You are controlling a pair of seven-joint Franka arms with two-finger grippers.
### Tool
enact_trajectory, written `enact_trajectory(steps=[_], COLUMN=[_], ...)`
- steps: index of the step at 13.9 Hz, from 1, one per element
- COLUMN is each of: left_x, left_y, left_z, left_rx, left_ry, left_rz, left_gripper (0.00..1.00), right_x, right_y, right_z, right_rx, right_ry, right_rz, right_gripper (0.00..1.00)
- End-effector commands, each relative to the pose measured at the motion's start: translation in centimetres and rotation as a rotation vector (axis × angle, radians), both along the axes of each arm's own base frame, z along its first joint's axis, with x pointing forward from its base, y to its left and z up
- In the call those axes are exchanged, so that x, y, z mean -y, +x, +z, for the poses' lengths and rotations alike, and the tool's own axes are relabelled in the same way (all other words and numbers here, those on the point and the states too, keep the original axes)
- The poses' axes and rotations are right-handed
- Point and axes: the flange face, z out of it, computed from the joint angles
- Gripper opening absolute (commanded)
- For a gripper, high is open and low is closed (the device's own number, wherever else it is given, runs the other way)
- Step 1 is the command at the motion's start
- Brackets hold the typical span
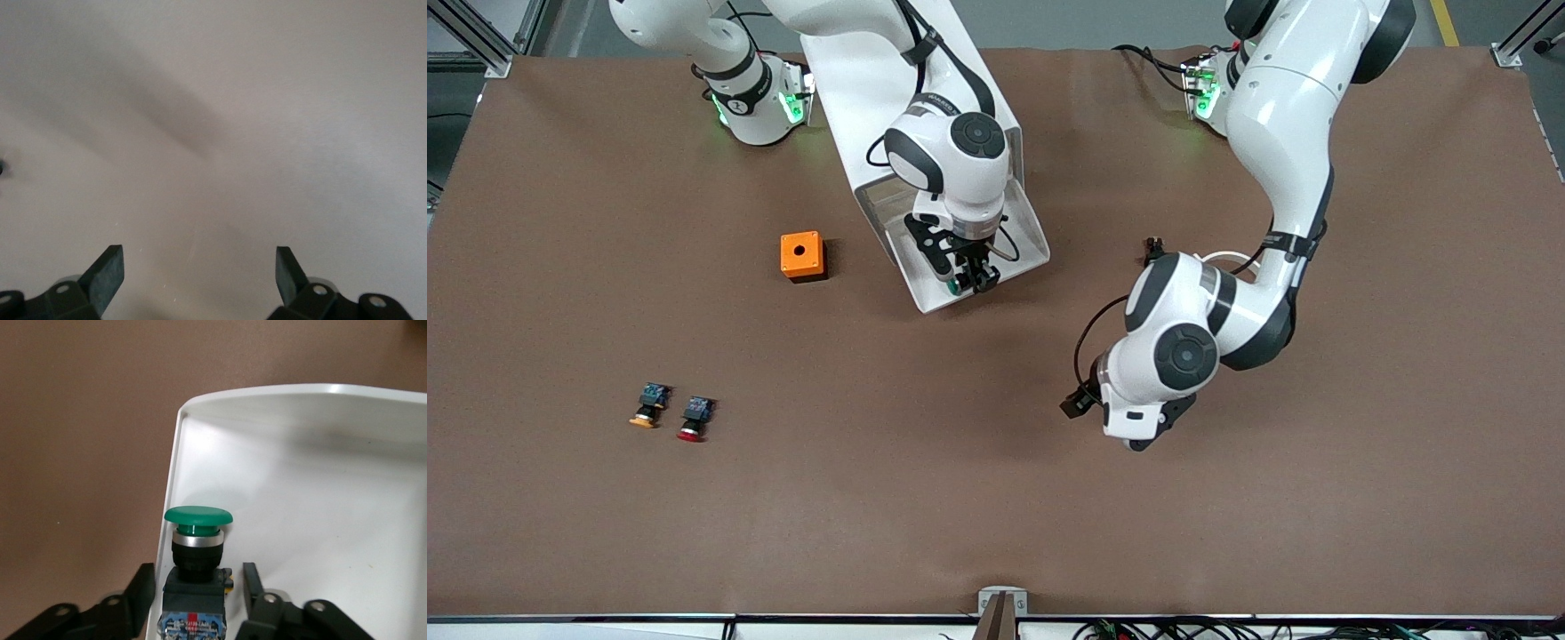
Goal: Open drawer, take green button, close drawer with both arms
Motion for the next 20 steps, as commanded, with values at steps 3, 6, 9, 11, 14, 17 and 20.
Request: enact_trajectory(steps=[3, 6, 9, 11, 14, 17, 20], left_x=[2.2, 3.2, 3.8, 4.0, 4.2, 5.8, 8.3], left_y=[-0.5, -1.0, -1.3, -1.3, -1.7, -3.5, -6.2], left_z=[1.3, 1.2, 1.0, 0.8, 0.2, -0.9, -1.7], left_rx=[0.135, 0.169, 0.181, 0.186, 0.18, 0.168, 0.156], left_ry=[0.027, 0.053, 0.056, 0.053, 0.064, 0.086, 0.093], left_rz=[-0.053, -0.059, -0.055, -0.055, -0.064, -0.107, -0.159], left_gripper=[1.0, 1.0, 1.0, 1.0, 1.0, 1.0, 1.0], right_x=[0.1, 0.4, 3.0, 5.8, 10.2, 14.3, 19.5], right_y=[0.0, 1.0, 3.9, 5.9, 9.1, 12.0, 15.2], right_z=[1.3, 3.4, 6.2, 8.4, 10.4, 10.4, 10.2], right_rx=[0.029, 0.045, 0.04, 0.021, 0.011, -0.01, -0.033], right_ry=[0.003, 0.022, 0.013, 0.001, -0.017, -0.049, -0.078], right_rz=[0.0, 0.035, 0.091, 0.159, 0.296, 0.476, 0.631], right_gripper=[0.0, 0.0, 0.0, 0.0, 0.0, 0.0, 0.0])
